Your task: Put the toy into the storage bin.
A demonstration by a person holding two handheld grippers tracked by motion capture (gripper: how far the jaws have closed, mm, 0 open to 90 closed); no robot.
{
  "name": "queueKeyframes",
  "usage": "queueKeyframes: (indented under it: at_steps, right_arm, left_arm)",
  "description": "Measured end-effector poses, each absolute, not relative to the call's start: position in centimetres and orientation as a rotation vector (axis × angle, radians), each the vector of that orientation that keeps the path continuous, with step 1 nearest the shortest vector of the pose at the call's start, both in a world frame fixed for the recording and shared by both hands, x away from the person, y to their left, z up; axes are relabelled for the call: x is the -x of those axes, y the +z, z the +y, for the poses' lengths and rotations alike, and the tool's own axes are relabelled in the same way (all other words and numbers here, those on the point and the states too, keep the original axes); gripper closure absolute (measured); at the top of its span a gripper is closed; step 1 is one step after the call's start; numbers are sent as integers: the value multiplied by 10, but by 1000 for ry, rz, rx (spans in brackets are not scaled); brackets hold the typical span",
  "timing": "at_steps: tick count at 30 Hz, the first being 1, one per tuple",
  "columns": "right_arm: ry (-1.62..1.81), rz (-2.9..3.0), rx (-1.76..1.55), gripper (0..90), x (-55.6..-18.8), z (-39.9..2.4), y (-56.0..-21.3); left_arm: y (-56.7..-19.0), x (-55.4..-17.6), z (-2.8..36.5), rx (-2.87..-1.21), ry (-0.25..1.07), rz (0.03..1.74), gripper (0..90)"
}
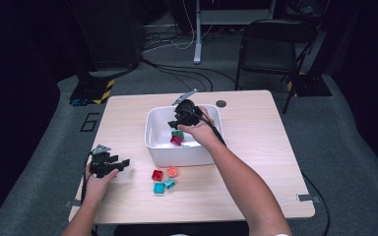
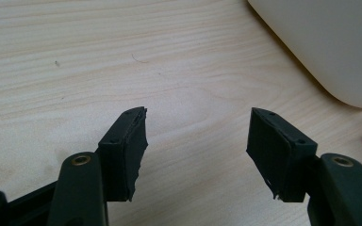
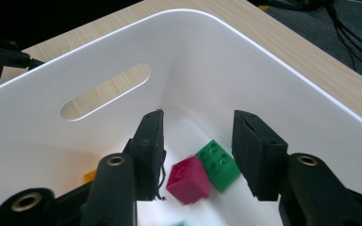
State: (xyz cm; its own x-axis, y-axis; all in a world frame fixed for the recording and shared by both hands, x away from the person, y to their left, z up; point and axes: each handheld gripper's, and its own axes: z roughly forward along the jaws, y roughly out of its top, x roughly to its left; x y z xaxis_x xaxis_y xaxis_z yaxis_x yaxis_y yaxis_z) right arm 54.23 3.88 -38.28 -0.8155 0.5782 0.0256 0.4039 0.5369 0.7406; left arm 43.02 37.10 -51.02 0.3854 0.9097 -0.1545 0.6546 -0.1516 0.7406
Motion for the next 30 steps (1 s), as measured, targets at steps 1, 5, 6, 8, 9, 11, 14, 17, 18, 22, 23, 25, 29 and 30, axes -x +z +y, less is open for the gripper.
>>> queueKeyframes:
  at_steps: [1,5,6,8,9,11,14,17,18,22,23,25,29,30]
  right_arm:
    - [1155,2545,-819,530,-541,37,-380]
    - [1210,2522,-779,515,-530,28,-365]
    - [1217,2514,-775,512,-527,25,-361]
    - [1228,2510,-756,505,-519,20,-354]
    - [1242,2508,-745,502,-516,18,-351]
    - [1254,2498,-722,498,-509,14,-346]
    - [1277,2502,-706,493,-497,9,-340]
    - [1288,2505,-672,491,-485,6,-335]
    - [1290,2509,-667,491,-481,5,-333]
    - [1302,2515,-610,493,-463,2,-329]
    - [1311,2518,-600,497,-459,2,-329]
    - [1314,2525,-575,498,-451,2,-329]
    - [1335,2532,-550,504,-438,1,-333]
    - [1339,2534,-547,507,-436,1,-334]
  left_arm:
    - [-510,-430,371,-1889,428,1349,379]
    - [-510,-430,371,-1886,428,1354,379]
    - [-510,-430,371,-1883,431,1354,379]
    - [-510,-430,371,-1886,431,1353,379]
    - [-510,-430,371,-1889,432,1353,379]
    - [-510,-430,371,-1897,430,1351,379]
    - [-510,-430,371,-1892,434,1349,379]
    - [-510,-430,371,-1892,433,1352,379]
    - [-510,-430,371,-1892,433,1352,379]
    - [-510,-430,371,-1895,433,1352,379]
    - [-510,-430,371,-1895,434,1351,379]
    - [-510,-429,371,-1895,433,1353,379]
    - [-510,-429,371,-1895,432,1354,379]
    - [-510,-429,370,-1895,435,1354,379]
